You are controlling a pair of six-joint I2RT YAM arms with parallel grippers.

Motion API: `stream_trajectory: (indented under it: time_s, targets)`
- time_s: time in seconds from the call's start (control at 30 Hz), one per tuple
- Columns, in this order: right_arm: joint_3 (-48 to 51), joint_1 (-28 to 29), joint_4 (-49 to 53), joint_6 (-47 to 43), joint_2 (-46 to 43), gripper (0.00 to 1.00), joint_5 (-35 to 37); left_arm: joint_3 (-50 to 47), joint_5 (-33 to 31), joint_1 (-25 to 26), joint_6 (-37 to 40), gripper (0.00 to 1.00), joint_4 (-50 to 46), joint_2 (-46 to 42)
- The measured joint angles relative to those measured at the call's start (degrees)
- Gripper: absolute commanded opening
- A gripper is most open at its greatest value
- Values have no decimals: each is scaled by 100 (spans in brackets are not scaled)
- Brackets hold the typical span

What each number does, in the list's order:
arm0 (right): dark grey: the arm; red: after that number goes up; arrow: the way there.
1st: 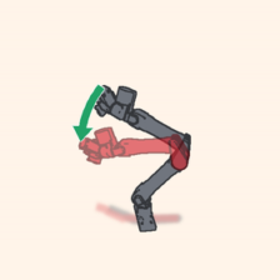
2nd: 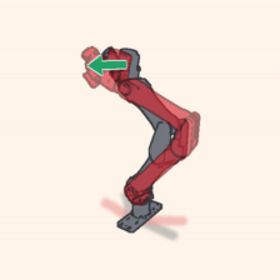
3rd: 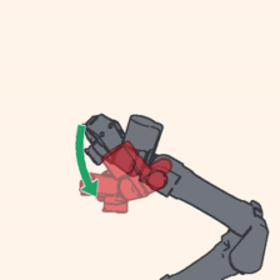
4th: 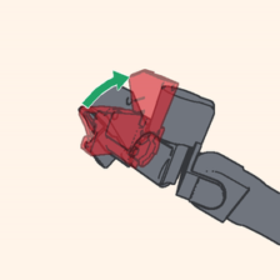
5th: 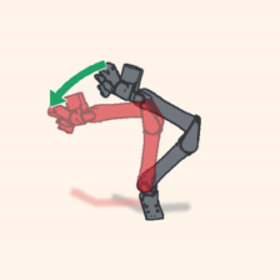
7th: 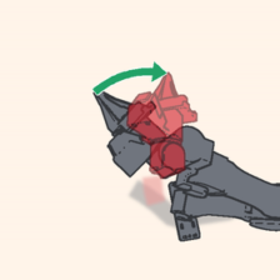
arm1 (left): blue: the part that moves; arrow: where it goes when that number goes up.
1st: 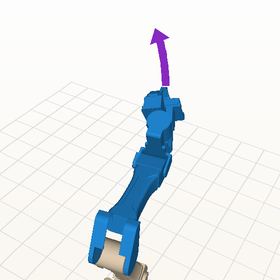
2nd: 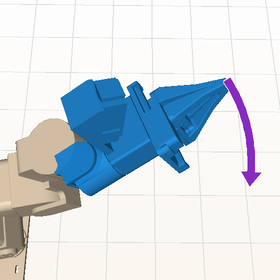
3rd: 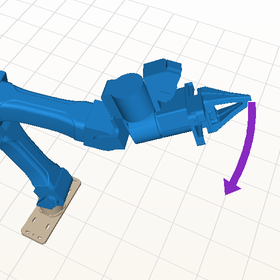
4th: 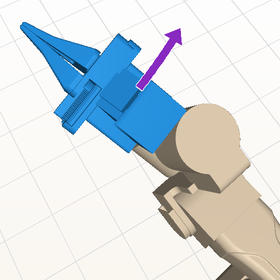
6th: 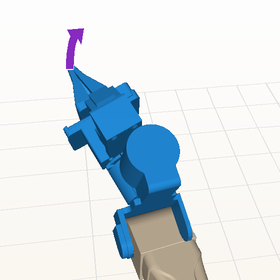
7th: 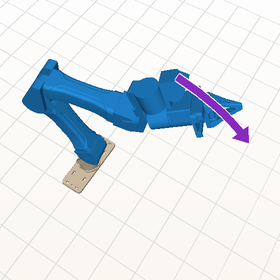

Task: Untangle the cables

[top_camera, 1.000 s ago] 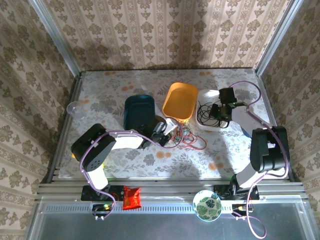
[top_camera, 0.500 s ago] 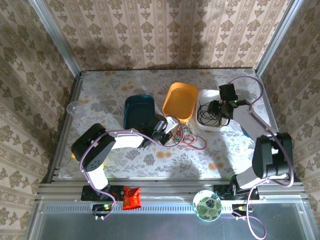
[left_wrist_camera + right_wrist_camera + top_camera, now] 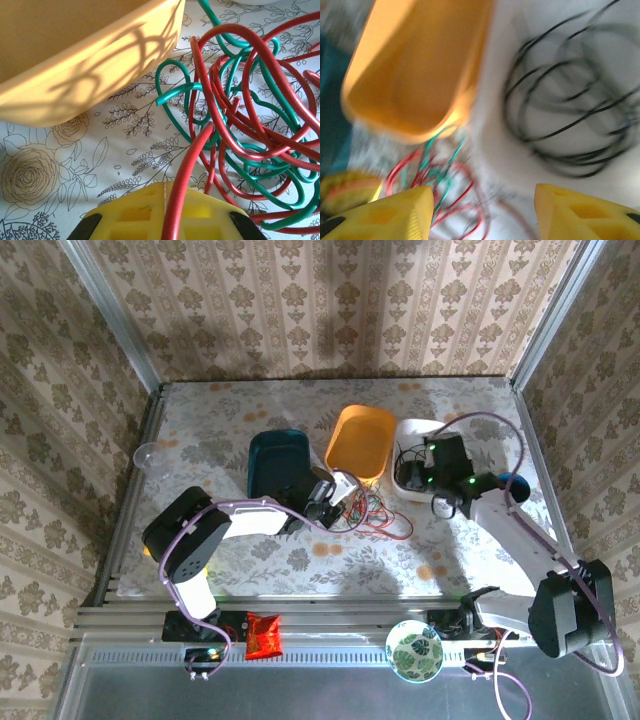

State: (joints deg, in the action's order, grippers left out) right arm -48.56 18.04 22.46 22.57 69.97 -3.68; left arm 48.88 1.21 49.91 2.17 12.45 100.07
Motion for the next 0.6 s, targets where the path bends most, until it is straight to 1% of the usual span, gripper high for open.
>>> stream_trajectory:
  time_s: [0.1,0.2,0.3,0.43,0.6]
  targets:
    - [155,483,15,-234,225,55,-522,55,0,0,-2,0,-4,28]
    - [203,686,20,-367,485,54,-914,94,15,0,-2,0,-22,48]
    - [201,848,-7,-505,723,51,-1185,103,55,0,-2,0,-20,48]
    - [61,999,4,-699,1150,42,-1353,103,96,22,-2,0,-20,70]
    - [-354,1034,-20,-901,1648,33,-1353,103,149,66,-2,0,-17,94]
